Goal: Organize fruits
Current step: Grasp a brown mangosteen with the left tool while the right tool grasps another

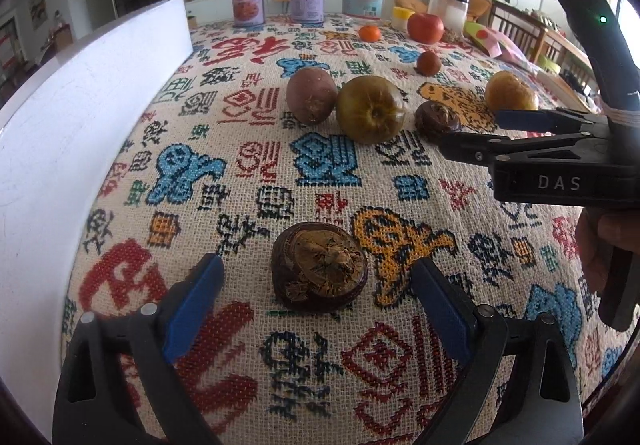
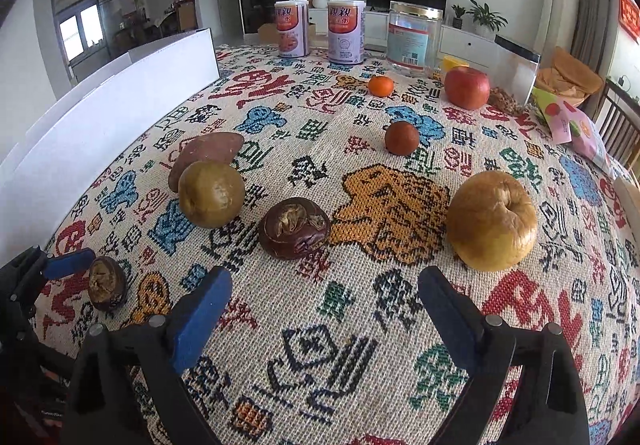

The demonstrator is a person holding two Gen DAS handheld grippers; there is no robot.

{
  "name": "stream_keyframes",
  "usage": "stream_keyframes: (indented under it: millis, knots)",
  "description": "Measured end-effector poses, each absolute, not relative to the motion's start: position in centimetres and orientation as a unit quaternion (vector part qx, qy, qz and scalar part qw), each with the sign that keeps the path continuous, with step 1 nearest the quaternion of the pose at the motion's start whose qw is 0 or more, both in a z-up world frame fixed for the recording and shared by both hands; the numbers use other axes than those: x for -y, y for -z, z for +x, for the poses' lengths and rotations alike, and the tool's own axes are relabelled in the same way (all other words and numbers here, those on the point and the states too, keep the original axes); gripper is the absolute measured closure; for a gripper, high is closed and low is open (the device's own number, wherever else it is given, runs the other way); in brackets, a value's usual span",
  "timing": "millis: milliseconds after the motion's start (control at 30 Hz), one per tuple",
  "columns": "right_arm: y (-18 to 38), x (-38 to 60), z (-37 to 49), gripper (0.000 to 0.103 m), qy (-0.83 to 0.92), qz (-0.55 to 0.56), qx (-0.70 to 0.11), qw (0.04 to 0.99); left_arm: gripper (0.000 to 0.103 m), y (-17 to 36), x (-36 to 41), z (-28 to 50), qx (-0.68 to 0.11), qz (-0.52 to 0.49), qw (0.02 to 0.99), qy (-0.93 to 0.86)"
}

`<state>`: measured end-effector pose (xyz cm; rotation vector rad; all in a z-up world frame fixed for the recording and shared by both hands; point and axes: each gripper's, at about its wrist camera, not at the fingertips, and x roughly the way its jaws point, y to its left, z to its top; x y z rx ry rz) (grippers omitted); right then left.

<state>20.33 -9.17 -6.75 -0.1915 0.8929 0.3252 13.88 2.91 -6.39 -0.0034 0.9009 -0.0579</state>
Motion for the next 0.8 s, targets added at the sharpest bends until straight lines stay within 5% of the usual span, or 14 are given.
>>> stream_keyframes:
  millis: [200,267,800]
  knots:
    - [8.5,6.2,23.5,0.031,-0.162,-0.116,-0.447,0.872,0.008,6.3,-3.2,13.7,-0.432,-0.011,0.901,0.031]
    - [8.3,6.1,23.9,0.057,-0.161,-0.106,-0.447,0.873,0.008,6.3,-3.2,13.7,-0.432,-0.012,0.901,0.032]
    - [6.3,16.2,12.5,0.058,-0.128,-0.059,-0.459,0.877,0.005,6.5,-2.4,14.0,-0.441,0.010,0.897,0.027]
